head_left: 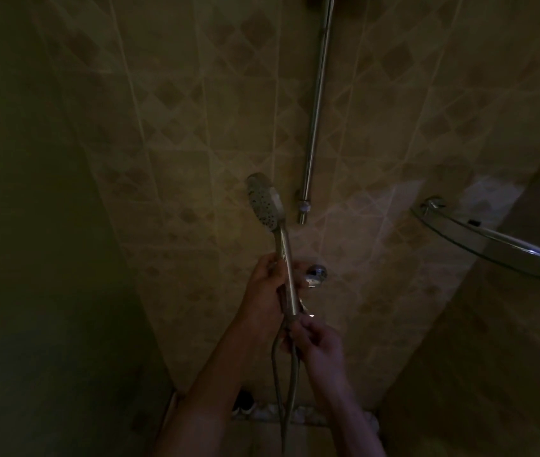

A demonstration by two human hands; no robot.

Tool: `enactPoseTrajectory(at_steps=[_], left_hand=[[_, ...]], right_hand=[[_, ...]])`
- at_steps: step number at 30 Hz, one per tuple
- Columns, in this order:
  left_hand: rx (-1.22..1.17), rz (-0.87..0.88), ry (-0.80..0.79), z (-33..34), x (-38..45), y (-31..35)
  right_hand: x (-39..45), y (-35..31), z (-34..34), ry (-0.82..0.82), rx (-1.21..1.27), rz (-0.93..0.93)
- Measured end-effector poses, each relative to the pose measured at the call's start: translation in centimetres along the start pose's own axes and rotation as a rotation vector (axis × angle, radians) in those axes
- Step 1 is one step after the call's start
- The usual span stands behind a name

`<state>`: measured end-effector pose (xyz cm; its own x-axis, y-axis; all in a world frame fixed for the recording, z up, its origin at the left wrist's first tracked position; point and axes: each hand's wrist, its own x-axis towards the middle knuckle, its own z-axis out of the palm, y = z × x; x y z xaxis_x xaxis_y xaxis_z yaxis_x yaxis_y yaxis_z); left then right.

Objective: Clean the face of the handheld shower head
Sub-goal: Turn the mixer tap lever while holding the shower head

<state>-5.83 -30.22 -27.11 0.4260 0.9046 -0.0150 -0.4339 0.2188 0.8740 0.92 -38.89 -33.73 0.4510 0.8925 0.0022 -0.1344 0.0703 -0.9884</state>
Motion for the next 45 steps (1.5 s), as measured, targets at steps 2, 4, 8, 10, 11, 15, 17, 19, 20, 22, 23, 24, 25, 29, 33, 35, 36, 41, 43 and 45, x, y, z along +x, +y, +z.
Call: enactPoseTrajectory(at_steps=[2, 4, 8, 10, 11, 15, 17, 19, 20, 22, 23, 24, 25, 29, 33, 35, 36, 41, 43, 45], left_hand=[[-0.014, -0.021, 0.011, 0.0, -0.2, 0.6], [-0.06, -0.066, 0.027, -0.2, 0.1, 0.9], [-0.054, -0.123, -0.009, 0.4, -0.1, 1.5], [0.034, -0.029, -0.026, 0.4, 0.1, 1.0], [0.043, 0.0, -0.049, 0.5, 0.0, 0.9], [-0.067, 0.037, -0.098, 0.8, 0.0, 0.4], [-0.108, 0.016, -0.096, 1.1, 0.1, 0.3], [-0.119, 0.019, -0.115, 1.5, 0.1, 0.3], [-0.097, 0.022, -0.107, 1.7, 0.2, 0.3], [-0.014, 0.021, -0.041, 1.7, 0.5, -0.1], [0.035, 0.017, -0.02, 1.6, 0.7, -0.3], [0.071, 0.011, -0.005, 1.7, 0.7, -0.3], [0.078, 0.012, -0.001, 1.6, 0.8, -0.4], [0.008, -0.011, 0.019, 1.2, 1.2, -0.5], [0.069, 0.011, -0.021, 0.3, 0.8, -1.2], [0.063, 0.01, -0.03, 0.4, 0.4, -1.3], [0.042, 0.013, -0.035, 0.6, 0.3, -1.3], [0.054, -0.078, -0.023, 1.0, 0.1, -1.1], [0.092, -0.039, -0.021, 0.7, 0.1, -1.1], [0.111, -0.031, -0.023, 0.3, -0.1, -0.9]], right_hand=[[0.0, -0.1, -0.2, 0.029, -0.01, -0.014], [0.1, -0.3, -0.4, 0.035, -0.022, -0.027], [0.0, -0.5, -0.3, 0.042, -0.034, -0.035], [-0.1, -0.7, -0.5, 0.043, -0.035, -0.036], [-0.2, -0.7, -0.6, 0.04, -0.037, -0.045], [-0.7, -1.2, -0.9, 0.047, -0.05, -0.064], [-0.8, -1.2, -1.0, 0.043, -0.038, -0.055], [-0.8, -1.1, -0.9, 0.049, -0.033, -0.052], [-0.8, -1.1, -0.8, 0.052, -0.033, -0.05], [-0.9, -1.1, -0.7, 0.045, -0.026, -0.042], [-1.0, -1.1, -0.6, 0.037, -0.024, -0.04], [-1.0, -1.2, -0.5, 0.032, -0.021, -0.042], [-1.1, -1.3, -0.5, 0.031, -0.017, -0.047], [-0.9, -1.2, -0.5, 0.039, -0.012, -0.038], [-0.9, -0.6, -0.5, 0.054, -0.032, -0.021], [-0.9, -0.4, -0.6, 0.05, -0.031, -0.016], [-0.9, -0.4, -0.6, 0.046, -0.034, -0.018], [-1.2, -0.6, -0.4, 0.027, -0.077, -0.055], [-1.2, -0.6, -0.3, 0.021, -0.09, -0.034], [-1.4, -0.6, -0.3, 0.021, -0.094, -0.019]])
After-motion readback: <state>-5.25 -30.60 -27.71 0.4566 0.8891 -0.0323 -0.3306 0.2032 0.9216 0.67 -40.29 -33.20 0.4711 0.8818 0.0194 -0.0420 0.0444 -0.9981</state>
